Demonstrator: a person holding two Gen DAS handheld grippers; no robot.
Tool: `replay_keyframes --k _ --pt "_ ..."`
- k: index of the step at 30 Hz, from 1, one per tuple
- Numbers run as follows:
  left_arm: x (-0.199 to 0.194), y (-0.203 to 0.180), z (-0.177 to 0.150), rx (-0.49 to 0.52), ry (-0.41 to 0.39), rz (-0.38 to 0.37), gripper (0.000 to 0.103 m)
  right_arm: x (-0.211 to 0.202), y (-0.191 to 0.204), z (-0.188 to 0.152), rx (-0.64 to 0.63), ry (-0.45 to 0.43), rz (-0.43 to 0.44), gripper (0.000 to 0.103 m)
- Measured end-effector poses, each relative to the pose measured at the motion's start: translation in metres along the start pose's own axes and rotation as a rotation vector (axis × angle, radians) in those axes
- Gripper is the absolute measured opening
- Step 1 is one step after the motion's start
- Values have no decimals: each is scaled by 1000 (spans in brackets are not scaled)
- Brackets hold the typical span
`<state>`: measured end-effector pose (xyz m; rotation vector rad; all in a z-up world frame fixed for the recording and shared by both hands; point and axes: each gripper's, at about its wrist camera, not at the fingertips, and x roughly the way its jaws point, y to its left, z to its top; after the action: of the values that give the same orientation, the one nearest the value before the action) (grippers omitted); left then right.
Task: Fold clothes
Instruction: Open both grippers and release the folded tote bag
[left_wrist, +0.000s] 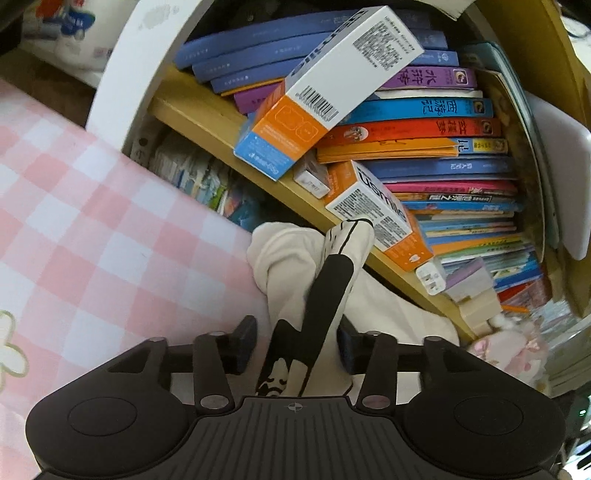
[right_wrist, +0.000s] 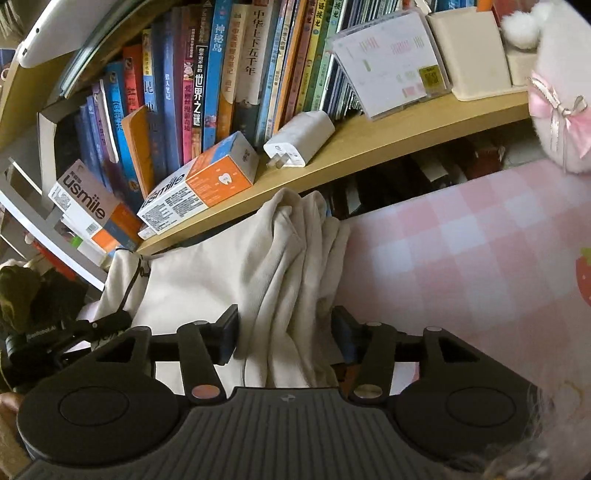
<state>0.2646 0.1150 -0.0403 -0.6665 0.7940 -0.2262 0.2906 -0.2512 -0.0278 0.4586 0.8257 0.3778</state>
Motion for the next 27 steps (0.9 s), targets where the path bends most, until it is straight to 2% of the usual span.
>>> replay_keyframes --k 5,9,12,16,20,22,27 --pt "-26 -1 -6 68 -56 72 66 -18 4 0 -15 -21 -42 66" --pt "-50 -8 -21 108 -107 153 68 -36 11 -14 -58 -45 -94 76" --pt "-63 -20 -37 171 -109 218 70 -50 18 -26 -98 -63 -137 84" --pt "-77 -38 -65 248 -112 282 76 -68 37 -47 -153 -95 -181 88" --pt "-95 -50 -91 281 -135 306 81 -87 58 -68 -206 -121 -202 94" --pt "-103 -54 -103 299 -170 307 82 -96 67 -76 -244 -128 -204 96" --pt "-117 -67 -125 312 -186 320 84 -123 84 -94 -289 -155 -227 102"
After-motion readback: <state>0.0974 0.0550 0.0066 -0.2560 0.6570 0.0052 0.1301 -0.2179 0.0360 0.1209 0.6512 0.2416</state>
